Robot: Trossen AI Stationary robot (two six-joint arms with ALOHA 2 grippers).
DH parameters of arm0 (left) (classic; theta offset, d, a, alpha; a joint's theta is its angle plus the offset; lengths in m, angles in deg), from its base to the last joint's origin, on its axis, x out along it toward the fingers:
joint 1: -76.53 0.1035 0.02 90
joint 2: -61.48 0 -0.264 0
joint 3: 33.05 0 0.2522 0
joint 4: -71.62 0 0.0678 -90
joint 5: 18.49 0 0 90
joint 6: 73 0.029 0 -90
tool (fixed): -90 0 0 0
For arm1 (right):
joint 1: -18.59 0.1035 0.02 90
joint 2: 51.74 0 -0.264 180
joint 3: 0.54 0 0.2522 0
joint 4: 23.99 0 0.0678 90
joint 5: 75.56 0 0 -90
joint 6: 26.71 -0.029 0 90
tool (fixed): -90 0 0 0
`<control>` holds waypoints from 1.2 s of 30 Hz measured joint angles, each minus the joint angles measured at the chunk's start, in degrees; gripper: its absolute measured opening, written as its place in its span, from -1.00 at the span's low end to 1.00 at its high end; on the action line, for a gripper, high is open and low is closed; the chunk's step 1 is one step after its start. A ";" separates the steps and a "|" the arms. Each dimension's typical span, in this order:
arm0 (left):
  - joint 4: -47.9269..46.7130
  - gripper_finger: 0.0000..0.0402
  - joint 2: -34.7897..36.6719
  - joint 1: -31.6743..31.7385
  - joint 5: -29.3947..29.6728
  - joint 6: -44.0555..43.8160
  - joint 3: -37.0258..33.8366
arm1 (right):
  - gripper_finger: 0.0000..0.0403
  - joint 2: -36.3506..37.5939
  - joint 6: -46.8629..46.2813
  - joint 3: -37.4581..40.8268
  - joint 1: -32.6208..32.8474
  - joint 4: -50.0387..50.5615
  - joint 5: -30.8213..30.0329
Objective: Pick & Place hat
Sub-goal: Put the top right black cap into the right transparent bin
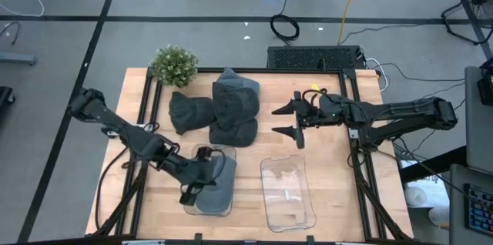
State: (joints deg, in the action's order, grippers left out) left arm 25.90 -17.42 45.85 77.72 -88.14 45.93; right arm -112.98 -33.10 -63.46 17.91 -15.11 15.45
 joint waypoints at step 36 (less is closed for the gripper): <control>17.03 0.02 16.65 51.67 -3.19 -24.92 -25.60 | 0.32 -7.64 -0.53 0.01 -13.82 -7.57 8.22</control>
State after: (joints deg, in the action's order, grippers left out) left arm 42.93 -0.77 97.53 74.53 -113.05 20.33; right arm -120.62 -33.63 -63.45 4.09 -22.68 23.68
